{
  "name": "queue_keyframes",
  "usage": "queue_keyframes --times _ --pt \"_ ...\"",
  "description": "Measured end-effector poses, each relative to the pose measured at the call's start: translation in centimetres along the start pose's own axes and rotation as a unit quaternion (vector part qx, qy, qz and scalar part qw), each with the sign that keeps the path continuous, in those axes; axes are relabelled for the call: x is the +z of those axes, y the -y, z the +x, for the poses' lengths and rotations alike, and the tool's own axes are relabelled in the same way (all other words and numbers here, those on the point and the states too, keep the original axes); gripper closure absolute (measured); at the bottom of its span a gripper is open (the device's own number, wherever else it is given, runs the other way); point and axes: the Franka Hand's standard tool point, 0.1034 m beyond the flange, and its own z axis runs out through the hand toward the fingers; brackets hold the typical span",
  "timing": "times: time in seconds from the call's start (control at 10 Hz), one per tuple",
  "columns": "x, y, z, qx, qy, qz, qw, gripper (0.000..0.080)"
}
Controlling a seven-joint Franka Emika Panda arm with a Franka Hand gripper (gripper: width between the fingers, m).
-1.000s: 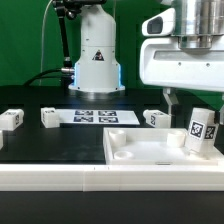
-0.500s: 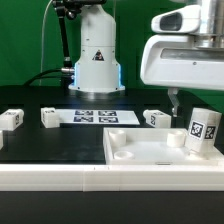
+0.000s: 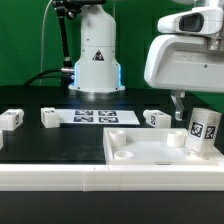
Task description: Assemble one leg
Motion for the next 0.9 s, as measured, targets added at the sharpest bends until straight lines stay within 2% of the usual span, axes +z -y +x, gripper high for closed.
queue_keyframes --times 0.2,0.4,0.9 --pt "0.02 -0.10 0.01 -0.021 0.000 0.000 1.000 0.0164" --pt "0.01 -0.20 0.03 -0.020 0.000 0.000 1.000 0.0512" --pt "0.02 -0.31 0.01 0.007 0.002 0.002 1.000 0.0508"
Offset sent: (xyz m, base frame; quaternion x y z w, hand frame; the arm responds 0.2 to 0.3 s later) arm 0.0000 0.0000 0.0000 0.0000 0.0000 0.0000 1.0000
